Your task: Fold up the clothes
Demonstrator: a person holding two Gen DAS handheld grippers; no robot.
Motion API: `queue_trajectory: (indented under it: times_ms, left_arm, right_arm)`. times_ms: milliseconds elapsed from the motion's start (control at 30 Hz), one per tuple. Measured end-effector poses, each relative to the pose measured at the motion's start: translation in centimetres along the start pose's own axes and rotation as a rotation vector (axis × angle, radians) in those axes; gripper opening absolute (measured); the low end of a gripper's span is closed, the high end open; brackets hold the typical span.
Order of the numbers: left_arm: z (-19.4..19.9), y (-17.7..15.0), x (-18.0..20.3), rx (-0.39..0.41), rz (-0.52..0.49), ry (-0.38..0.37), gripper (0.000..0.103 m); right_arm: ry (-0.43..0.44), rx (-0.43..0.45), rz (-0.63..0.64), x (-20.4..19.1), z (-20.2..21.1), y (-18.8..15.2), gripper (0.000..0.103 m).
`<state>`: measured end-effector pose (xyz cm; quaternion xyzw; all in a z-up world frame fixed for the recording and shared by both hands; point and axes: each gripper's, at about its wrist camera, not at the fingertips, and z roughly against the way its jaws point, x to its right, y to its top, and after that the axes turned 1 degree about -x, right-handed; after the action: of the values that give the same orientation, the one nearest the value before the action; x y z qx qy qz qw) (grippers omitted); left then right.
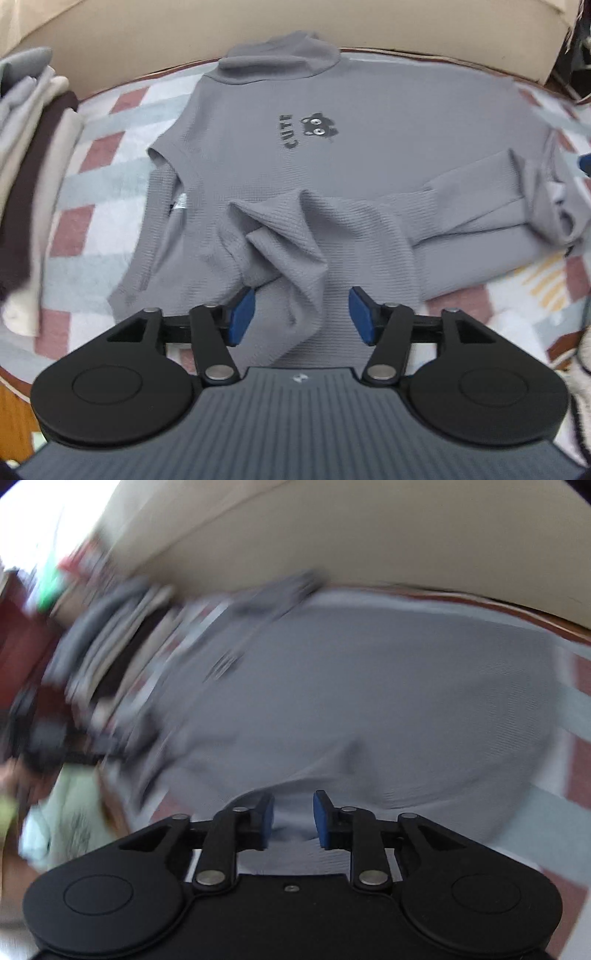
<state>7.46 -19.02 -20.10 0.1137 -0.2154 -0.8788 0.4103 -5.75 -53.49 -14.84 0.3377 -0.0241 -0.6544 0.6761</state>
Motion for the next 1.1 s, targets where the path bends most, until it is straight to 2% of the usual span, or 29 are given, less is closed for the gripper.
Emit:
queue_trajectory:
  times_ms: [33,67,200,233,300,333,367,400,467,500,600,667,700,767,800,833,967,1000,1033,1067,1100]
  left_arm:
    - [-0.4,-0.1,-0.1,-0.009,0.005,0.005,0.062]
    - [-0.9,-0.1,-0.1,-0.031,0.014,0.016,0.063]
    - [-2.5,-0.5,-0.6,-0.17,-0.001,0.101,0.064]
    - [-2.5,-0.5,-0.9,-0.171,0.0,0.118,0.064]
    - [-2.1,-0.6,-1.8,-0.157,0.033,0.134,0.064]
    - [-1.8,-0.6,-2.3,-0.149,0.06,0.119,0.064]
    - [-1.5,-0.6,-2.8,-0.137,0.086,0.099,0.064]
    - [-1.1,-0.7,-3.1,-0.123,0.104,0.077,0.064]
    - [-0.2,-0.8,-3.6,-0.092,0.118,0.047,0.064]
    - [0.3,-1.0,-3.8,-0.068,0.124,0.027,0.064]
    - [1.1,-1.6,-4.4,-0.016,0.149,-0.067,0.064]
    - [0.7,-1.5,-4.3,-0.017,0.141,-0.124,0.064]
    - [0.4,-1.4,-4.0,-0.018,0.131,-0.126,0.064]
    - [-0.6,-1.3,-3.8,-0.034,0.126,-0.125,0.071]
    - [-1.1,-1.3,-3.7,-0.045,0.126,-0.123,0.077]
    - [-1.7,-1.2,-3.7,-0.055,0.126,-0.121,0.077]
    - [-3.5,-1.0,-3.3,-0.081,0.117,-0.112,0.073]
    - [-3.2,-1.2,-2.8,-0.056,0.09,-0.098,0.057]
    - [-2.8,-1.2,-2.3,-0.042,0.058,-0.071,0.025]
    - [-2.6,-1.2,-2.0,-0.048,0.038,-0.05,0.01]
    - [-2.3,-1.0,-1.9,-0.056,0.049,-0.04,0.005]
  right_arm:
    - [0.013,-0.038,0.046,-1.2,-0.6,0.4,0.049]
    - [0.021,-0.064,0.085,-2.3,-1.2,0.5,0.052]
    - [0.062,-0.148,0.165,-6.3,-3.5,0.4,0.054]
    - [0.05,-0.17,0.167,-6.8,-4.1,0.3,0.055]
    - [-0.033,-0.222,0.192,-7.8,-5.9,0.0,0.055]
    - [-0.084,-0.26,0.244,-8.4,-7.0,-0.4,0.045]
    - [-0.124,-0.307,0.323,-9.2,-7.8,-0.8,0.006]
    - [-0.161,-0.334,0.393,-9.8,-8.3,-1.2,0.007]
    - [-0.213,-0.319,0.473,-10.6,-7.6,-1.7,0.006]
    - [-0.204,-0.277,0.432,-10.1,-6.5,-1.4,0.006]
    - [-0.134,-0.064,0.218,-7.2,-1.9,0.1,0.006]
    - [-0.041,0.137,0.013,-3.9,1.8,0.3,0.007]
    - [0.016,0.232,-0.09,-2.1,3.4,0.0,0.007]
    - [0.124,0.373,-0.232,0.5,5.6,-1.2,0.008]
    - [0.171,0.417,-0.256,1.2,6.4,-2.0,0.008]
    - [0.203,0.456,-0.273,1.7,7.2,-2.7,0.008]
    - [0.214,0.516,-0.33,2.9,8.5,-4.8,0.008]
    - [0.204,0.526,-0.348,3.1,8.7,-5.3,0.008]
    - [0.194,0.538,-0.365,3.3,8.8,-5.8,0.008]
    - [0.186,0.555,-0.379,3.2,8.8,-6.3,0.008]
    - [0.184,0.575,-0.392,3.1,8.9,-6.8,0.008]
